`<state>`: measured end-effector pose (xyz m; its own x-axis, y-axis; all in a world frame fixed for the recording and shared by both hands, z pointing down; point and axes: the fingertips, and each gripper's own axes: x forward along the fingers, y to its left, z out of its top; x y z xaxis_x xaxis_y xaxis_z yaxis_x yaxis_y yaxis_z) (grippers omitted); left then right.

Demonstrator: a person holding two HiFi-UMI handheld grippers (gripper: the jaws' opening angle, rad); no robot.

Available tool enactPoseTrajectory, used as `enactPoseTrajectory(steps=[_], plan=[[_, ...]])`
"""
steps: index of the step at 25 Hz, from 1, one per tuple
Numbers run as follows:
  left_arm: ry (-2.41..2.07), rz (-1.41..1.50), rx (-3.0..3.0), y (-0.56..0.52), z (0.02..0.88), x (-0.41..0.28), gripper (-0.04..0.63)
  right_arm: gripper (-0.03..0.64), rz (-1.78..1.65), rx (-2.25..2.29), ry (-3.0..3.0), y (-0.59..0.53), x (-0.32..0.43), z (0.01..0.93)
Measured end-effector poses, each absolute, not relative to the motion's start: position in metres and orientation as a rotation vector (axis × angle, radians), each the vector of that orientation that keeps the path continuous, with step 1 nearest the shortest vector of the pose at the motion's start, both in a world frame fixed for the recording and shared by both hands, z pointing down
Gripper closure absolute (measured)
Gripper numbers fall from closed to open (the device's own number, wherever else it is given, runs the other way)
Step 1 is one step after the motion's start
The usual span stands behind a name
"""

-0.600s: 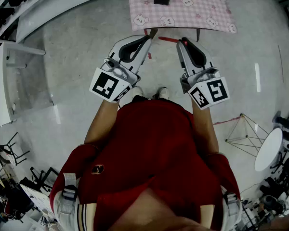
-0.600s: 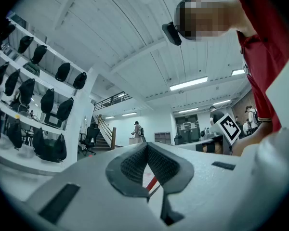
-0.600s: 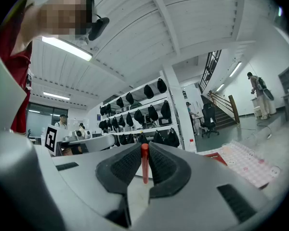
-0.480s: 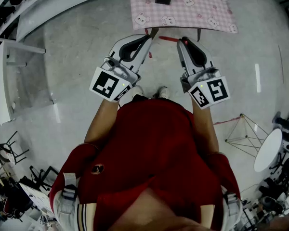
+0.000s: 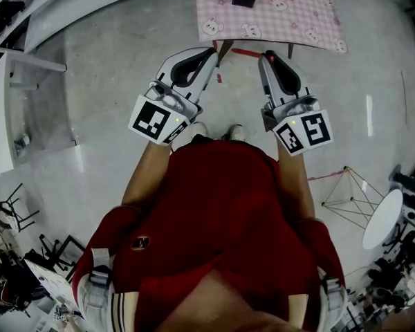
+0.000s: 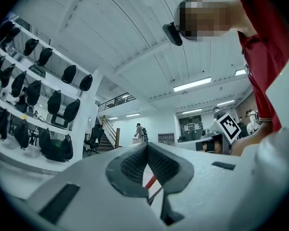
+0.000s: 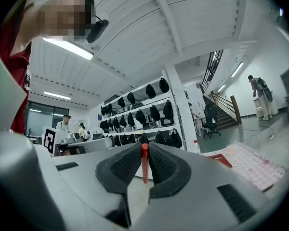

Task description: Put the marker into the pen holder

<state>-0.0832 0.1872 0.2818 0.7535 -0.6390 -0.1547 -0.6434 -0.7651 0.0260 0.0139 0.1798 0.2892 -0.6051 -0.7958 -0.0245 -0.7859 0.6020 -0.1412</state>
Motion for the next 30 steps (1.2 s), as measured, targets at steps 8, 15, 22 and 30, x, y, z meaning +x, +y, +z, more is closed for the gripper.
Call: enactPoseTrajectory(steps=[8,15,22,30], plan=[[1.057,0.253,-2.919,0.177,0.285,-0.114,0.589,0.572,-0.168,-1.385,2.723,0.168,-0.011,0.29],[1.026,0.278,-2.937,0.17,0.292,-0.148,0.589,0.572,-0.154,-1.436,2.719,0.165,-0.043,0.295],[1.029,0.324,-2.959,0.17,0.298,-0.165,0.588,0.572,-0.154,-1.489,2.733,0.17,-0.054,0.3],[1.066,0.303,-2.97,0.154,0.304,-0.159,0.588,0.572,-0.178,-1.496,2.728,0.152,-0.041,0.306]])
